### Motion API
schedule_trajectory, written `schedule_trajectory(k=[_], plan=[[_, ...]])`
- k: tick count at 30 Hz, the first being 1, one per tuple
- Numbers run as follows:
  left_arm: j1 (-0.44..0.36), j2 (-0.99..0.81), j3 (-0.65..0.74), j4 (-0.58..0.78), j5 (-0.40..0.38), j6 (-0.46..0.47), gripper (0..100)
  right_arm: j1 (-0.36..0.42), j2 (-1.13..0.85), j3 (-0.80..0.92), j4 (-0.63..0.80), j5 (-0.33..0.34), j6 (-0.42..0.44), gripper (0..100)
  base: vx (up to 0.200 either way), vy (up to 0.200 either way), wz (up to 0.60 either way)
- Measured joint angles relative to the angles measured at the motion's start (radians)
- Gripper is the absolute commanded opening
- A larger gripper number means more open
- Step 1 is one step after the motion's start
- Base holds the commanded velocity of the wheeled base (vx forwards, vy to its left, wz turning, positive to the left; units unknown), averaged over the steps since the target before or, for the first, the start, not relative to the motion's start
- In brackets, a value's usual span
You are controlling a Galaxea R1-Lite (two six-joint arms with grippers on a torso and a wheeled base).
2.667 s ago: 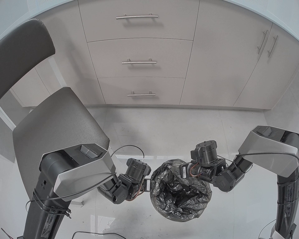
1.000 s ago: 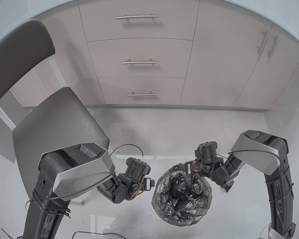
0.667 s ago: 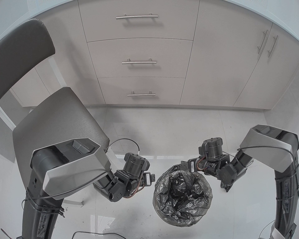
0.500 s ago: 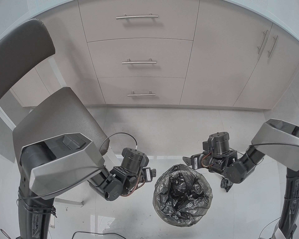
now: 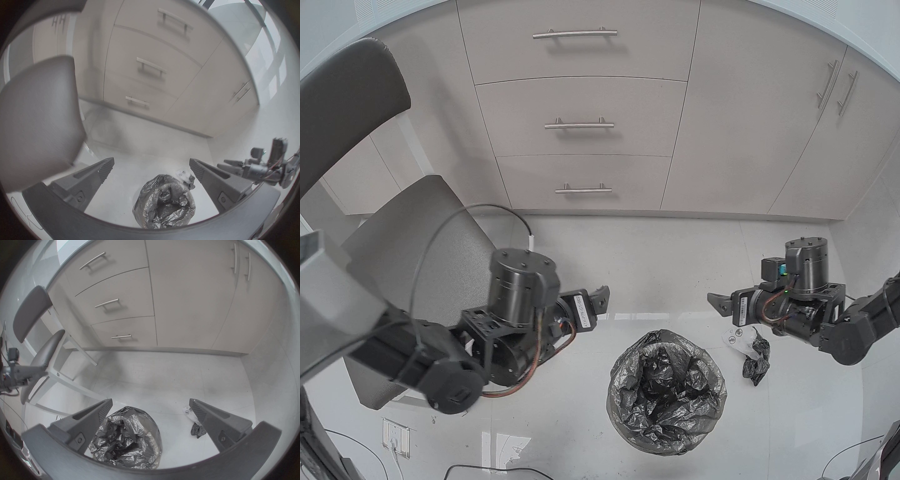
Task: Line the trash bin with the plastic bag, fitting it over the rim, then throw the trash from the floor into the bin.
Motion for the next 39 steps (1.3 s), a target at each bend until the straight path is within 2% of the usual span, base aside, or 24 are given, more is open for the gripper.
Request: schedule_trajectory(k=[7, 13, 21, 30, 36, 39], plan=[[-0.016, -0.311, 0.100, 0.049, 0.046, 0.109, 100, -0.087, -0.103, 0.062, 0.008, -0.001, 0.000, 100, 0.000, 0.000, 0.00], [0.026, -0.595, 0.176, 0.144, 0.103, 0.242, 100, -0.173, -0.148, 0.092, 0.006, 0.013, 0.001, 100, 0.000, 0.000, 0.00], [0.181, -0.998, 0.260, 0.377, 0.135, 0.390, 100, -0.245, -0.175, 0.131, -0.039, 0.036, 0.003, 100, 0.000, 0.000, 0.00], [0.343, -1.445, 0.334, 0.712, 0.160, 0.462, 100, -0.275, -0.186, 0.178, -0.108, 0.046, 0.029, 100, 0.000, 0.000, 0.00], [0.511, -1.696, 0.421, 0.814, 0.181, 0.507, 100, -0.286, -0.189, 0.199, -0.133, 0.050, 0.071, 100, 0.000, 0.000, 0.00], [0.560, -1.763, 0.459, 0.829, 0.194, 0.526, 100, -0.288, -0.188, 0.206, -0.140, 0.052, 0.089, 100, 0.000, 0.000, 0.00]])
